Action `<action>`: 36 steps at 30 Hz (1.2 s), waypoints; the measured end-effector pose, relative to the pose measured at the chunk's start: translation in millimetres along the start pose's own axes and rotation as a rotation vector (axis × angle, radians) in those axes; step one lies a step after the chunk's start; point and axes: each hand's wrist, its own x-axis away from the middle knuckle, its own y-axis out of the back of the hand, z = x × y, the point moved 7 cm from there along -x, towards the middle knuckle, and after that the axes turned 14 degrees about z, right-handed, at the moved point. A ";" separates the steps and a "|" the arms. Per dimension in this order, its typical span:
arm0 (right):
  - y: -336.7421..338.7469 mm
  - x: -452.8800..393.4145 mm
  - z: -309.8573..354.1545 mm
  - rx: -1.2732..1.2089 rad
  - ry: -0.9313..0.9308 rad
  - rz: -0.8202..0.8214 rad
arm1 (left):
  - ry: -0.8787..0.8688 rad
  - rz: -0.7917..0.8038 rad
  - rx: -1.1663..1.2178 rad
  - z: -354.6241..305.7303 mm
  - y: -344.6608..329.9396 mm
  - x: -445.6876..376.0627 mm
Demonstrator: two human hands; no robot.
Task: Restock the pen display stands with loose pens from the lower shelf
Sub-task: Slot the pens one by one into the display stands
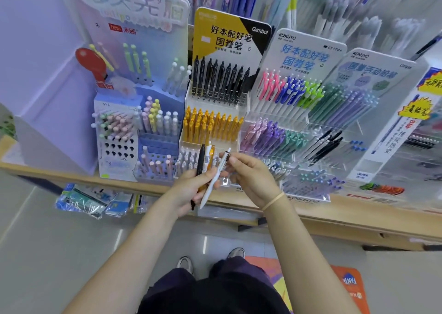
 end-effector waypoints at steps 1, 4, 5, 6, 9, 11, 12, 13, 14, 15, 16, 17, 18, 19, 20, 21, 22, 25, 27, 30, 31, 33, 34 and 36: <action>0.9 2.1 -2.0 -0.017 0.004 -0.003 | 0.007 0.011 -0.005 4.1 0.9 1.0; 3.1 6.8 -6.9 -0.062 0.013 -0.015 | 0.050 0.023 -0.041 16.6 4.1 6.4; 4.0 7.2 -8.5 -0.054 0.015 -0.021 | 0.064 0.019 -0.033 20.2 4.8 8.5; 4.7 7.1 -9.3 -0.041 0.018 -0.027 | 0.074 0.005 -0.024 23.7 6.2 9.8; 11.6 6.4 -11.7 -0.021 0.026 -0.082 | 0.089 -0.123 0.004 32.1 15.3 11.8; 20.7 7.9 -11.5 -0.004 0.034 -0.145 | 0.059 -0.206 0.043 36.2 24.8 12.6; 25.9 9.1 -10.0 0.008 0.044 -0.175 | 0.035 -0.229 0.058 36.0 28.5 12.8; 30.0 10.6 -7.8 0.017 0.057 -0.200 | 0.022 -0.248 0.065 35.4 31.4 13.2; 33.5 11.8 -5.2 0.025 0.068 -0.222 | 0.015 -0.254 0.071 33.6 32.7 13.8; 36.1 12.8 -2.3 0.034 0.079 -0.243 | 0.013 -0.255 0.077 32.1 33.4 13.7; 37.5 14.0 1.7 0.043 0.090 -0.262 | 0.011 -0.246 0.087 30.5 32.8 13.2; 38.5 14.9 5.3 0.050 0.102 -0.277 | 0.006 -0.235 0.097 27.6 30.5 12.6; 39.1 15.7 9.6 0.052 0.113 -0.290 | -0.004 -0.228 0.095 24.2 28.0 11.7; 39.8 16.4 14.2 0.047 0.122 -0.303 | -0.014 -0.225 0.078 20.2 25.4 11.0; 40.6 16.7 19.1 0.035 0.130 -0.313 | -0.020 -0.226 0.048 15.0 22.7 10.9; 41.5 16.8 23.8 0.018 0.136 -0.319 | -0.022 -0.229 0.013 9.1 20.2 10.8; 42.4 16.9 29.2 0.003 0.143 -0.321 | -0.029 -0.221 -0.019 2.6 17.6 10.1; 43.2 18.0 48.3 -0.024 0.180 -0.327 | -0.037 -0.162 -0.095 -19.5 4.6 3.6; 43.3 20.1 60.7 -0.013 0.206 -0.326 | -0.026 -0.106 -0.167 -34.2 -9.9 -3.6; 48.5 28.9 74.7 -0.008 0.228 -0.327 | -0.028 -0.080 -0.252 -46.5 -29.4 -16.0; 53.1 33.0 79.2 -0.007 0.230 -0.333 | -0.034 -0.080 -0.261 -48.8 -35.9 -20.7; 63.6 42.6 89.4 -0.012 0.237 -0.339 | -0.052 -0.071 -0.275 -53.3 -50.2 -30.7; 69.6 47.1 94.4 -0.016 0.242 -0.337 | -0.059 -0.070 -0.279 -55.1 -57.0 -36.2; 82.6 55.8 104.4 -0.006 0.253 -0.331 | -0.059 -0.066 -0.292 -56.5 -69.5 -49.1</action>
